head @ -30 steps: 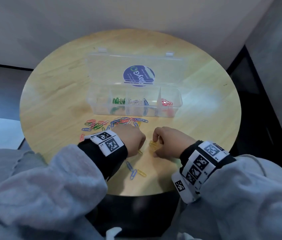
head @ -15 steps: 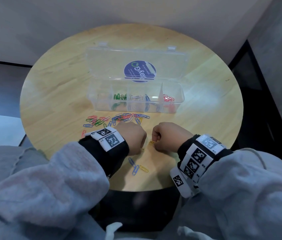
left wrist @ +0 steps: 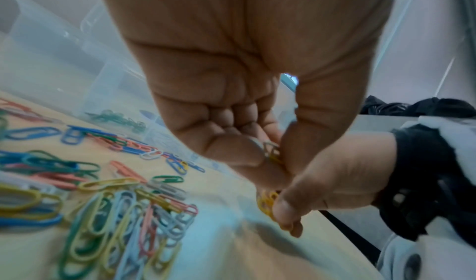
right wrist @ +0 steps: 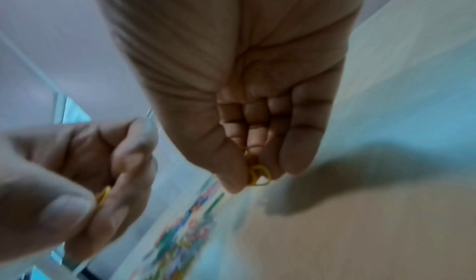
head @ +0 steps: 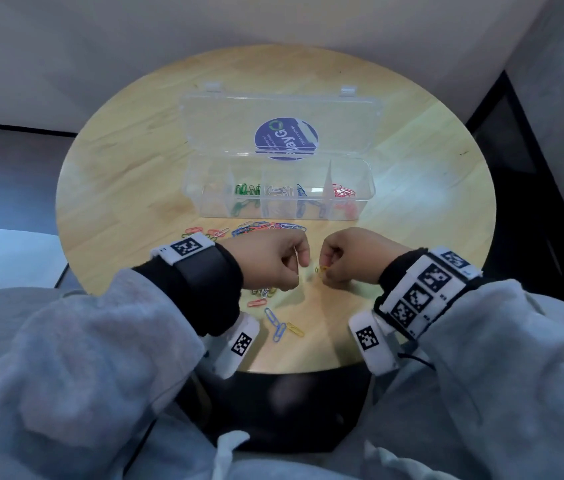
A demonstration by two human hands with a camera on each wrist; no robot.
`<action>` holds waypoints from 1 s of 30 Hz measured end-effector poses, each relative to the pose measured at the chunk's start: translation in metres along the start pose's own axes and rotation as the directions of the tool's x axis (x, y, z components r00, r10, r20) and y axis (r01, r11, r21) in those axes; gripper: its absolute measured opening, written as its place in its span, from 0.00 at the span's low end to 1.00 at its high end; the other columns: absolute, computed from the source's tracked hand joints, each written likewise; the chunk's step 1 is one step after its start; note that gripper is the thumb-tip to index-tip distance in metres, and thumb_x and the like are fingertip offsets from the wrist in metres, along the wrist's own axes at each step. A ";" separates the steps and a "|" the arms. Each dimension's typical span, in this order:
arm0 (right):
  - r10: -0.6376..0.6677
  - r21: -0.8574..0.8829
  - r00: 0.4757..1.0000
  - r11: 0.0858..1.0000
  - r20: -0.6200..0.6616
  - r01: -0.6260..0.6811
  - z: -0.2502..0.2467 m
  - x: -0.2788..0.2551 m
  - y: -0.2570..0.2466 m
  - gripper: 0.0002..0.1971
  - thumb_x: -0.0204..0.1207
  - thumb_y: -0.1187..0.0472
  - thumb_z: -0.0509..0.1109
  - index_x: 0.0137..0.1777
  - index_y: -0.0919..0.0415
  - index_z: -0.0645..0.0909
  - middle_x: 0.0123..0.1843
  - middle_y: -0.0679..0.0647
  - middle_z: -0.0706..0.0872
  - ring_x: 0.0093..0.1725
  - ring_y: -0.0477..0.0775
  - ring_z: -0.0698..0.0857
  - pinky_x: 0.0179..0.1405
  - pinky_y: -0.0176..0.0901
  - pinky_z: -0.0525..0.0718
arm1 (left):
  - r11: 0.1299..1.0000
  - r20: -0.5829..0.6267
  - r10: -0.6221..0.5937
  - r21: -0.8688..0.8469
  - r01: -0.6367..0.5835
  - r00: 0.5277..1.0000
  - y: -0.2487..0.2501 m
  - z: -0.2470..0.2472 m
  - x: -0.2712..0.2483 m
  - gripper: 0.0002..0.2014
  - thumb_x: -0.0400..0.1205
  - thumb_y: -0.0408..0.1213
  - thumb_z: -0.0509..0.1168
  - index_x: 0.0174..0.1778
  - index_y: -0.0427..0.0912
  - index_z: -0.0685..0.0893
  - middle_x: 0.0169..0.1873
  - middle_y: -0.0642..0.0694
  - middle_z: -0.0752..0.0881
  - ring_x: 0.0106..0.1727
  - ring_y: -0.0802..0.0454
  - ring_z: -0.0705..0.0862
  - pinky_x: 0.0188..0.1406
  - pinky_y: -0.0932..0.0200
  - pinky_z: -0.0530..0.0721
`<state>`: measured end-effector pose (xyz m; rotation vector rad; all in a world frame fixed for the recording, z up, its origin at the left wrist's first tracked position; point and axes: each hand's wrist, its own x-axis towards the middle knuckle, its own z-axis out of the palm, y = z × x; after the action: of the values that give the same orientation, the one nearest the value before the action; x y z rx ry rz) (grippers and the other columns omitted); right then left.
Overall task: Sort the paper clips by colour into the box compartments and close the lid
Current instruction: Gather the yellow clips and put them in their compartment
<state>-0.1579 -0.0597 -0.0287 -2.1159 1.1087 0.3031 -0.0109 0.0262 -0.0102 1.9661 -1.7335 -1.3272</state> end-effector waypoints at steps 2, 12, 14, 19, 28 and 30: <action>-0.001 0.274 0.999 0.962 0.049 -0.013 -0.005 -0.001 0.002 0.12 0.69 0.73 0.72 0.36 0.56 0.78 0.29 0.49 0.80 0.27 0.44 0.81 0.31 0.34 0.82 | 0.994 0.010 -0.024 -0.103 0.025 1.000 0.001 0.002 0.000 0.14 0.76 0.25 0.59 0.42 0.53 0.75 0.32 0.50 0.83 0.33 0.51 0.83 0.39 0.51 0.81; 0.042 0.775 0.992 0.621 0.121 -0.120 -0.019 -0.003 0.010 0.11 0.77 0.77 0.57 0.38 0.66 0.77 0.32 0.59 0.77 0.25 0.48 0.85 0.25 0.32 0.85 | 0.844 0.179 -0.077 0.535 -0.031 0.981 0.014 0.024 -0.005 0.05 0.74 0.43 0.69 0.44 0.56 0.82 0.31 0.53 0.78 0.30 0.59 0.73 0.28 0.62 0.68; 0.060 0.776 0.990 0.616 0.125 -0.135 -0.019 -0.002 0.010 0.12 0.77 0.77 0.54 0.38 0.65 0.76 0.32 0.58 0.77 0.27 0.50 0.83 0.23 0.32 0.84 | 0.801 0.203 -0.111 0.597 -0.033 0.973 0.013 0.030 -0.003 0.06 0.74 0.44 0.70 0.44 0.55 0.82 0.38 0.52 0.82 0.33 0.58 0.75 0.28 0.62 0.68; 0.054 0.750 0.990 0.648 0.129 -0.133 -0.015 -0.002 0.008 0.12 0.78 0.76 0.54 0.39 0.65 0.76 0.32 0.58 0.76 0.25 0.49 0.80 0.21 0.32 0.81 | 0.746 0.181 -0.111 0.665 -0.039 0.977 0.012 0.038 0.001 0.06 0.74 0.41 0.70 0.46 0.52 0.83 0.42 0.53 0.81 0.42 0.51 0.76 0.29 0.62 0.69; 0.059 0.731 0.990 0.670 0.128 -0.135 -0.011 -0.003 0.003 0.09 0.78 0.73 0.60 0.38 0.64 0.75 0.33 0.58 0.75 0.29 0.51 0.76 0.20 0.31 0.78 | 0.812 0.163 -0.123 0.584 0.005 0.979 0.005 0.037 0.005 0.01 0.75 0.41 0.68 0.39 0.51 0.83 0.35 0.52 0.85 0.31 0.58 0.75 0.26 0.64 0.69; 0.052 0.733 0.990 0.667 0.130 -0.131 -0.011 -0.003 0.003 0.10 0.78 0.73 0.58 0.38 0.64 0.75 0.33 0.58 0.75 0.29 0.51 0.76 0.21 0.31 0.78 | 0.872 0.113 -0.123 0.486 0.053 0.986 0.000 0.029 0.003 0.01 0.73 0.41 0.67 0.37 0.50 0.83 0.33 0.52 0.86 0.31 0.59 0.77 0.28 0.63 0.72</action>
<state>-0.1633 -0.0665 -0.0207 -1.2946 1.0416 -0.0189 -0.0318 0.0346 -0.0283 2.2729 -2.2465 -1.1628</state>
